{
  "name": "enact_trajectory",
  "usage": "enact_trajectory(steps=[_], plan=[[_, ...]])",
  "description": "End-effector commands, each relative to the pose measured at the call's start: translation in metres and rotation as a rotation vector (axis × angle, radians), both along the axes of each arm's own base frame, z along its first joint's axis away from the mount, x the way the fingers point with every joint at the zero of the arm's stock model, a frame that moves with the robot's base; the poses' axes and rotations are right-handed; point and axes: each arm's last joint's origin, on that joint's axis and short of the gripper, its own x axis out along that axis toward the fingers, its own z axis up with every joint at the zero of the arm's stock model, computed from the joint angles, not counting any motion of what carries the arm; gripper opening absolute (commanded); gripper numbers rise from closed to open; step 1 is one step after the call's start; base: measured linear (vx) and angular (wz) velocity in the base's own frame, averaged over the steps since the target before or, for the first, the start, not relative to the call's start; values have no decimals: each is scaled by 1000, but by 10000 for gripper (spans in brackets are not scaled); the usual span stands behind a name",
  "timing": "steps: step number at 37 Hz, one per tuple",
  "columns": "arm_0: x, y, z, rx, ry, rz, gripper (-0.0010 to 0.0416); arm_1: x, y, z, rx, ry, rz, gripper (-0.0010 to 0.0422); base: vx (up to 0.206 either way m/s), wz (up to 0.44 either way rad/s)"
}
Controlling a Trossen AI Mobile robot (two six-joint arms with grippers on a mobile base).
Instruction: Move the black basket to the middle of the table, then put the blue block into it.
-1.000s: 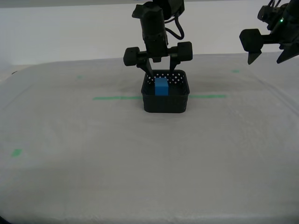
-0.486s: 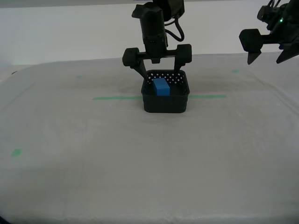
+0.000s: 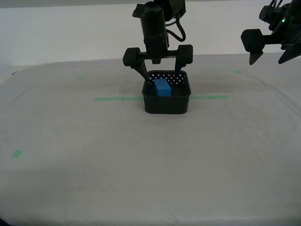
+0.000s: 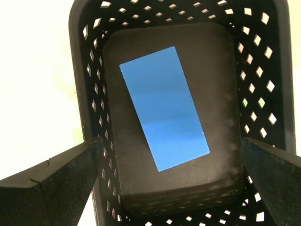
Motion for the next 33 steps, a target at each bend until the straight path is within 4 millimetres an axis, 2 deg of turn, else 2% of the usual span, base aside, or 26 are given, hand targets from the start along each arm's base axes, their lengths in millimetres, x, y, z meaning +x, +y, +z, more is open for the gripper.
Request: enact_trajectory(steps=[1, 19, 33], plan=[[0, 0, 1, 0, -3, 2, 399, -2, -1, 7, 0, -14, -18, 401, 0, 0], [0, 0, 0, 0, -2, 2, 399, -8, 12, 51, 11, -66, -39, 401, 0, 0], [0, 0, 0, 0, -1, 2, 399, -1, 43, 73, 30, -68, -13, 401, 0, 0]])
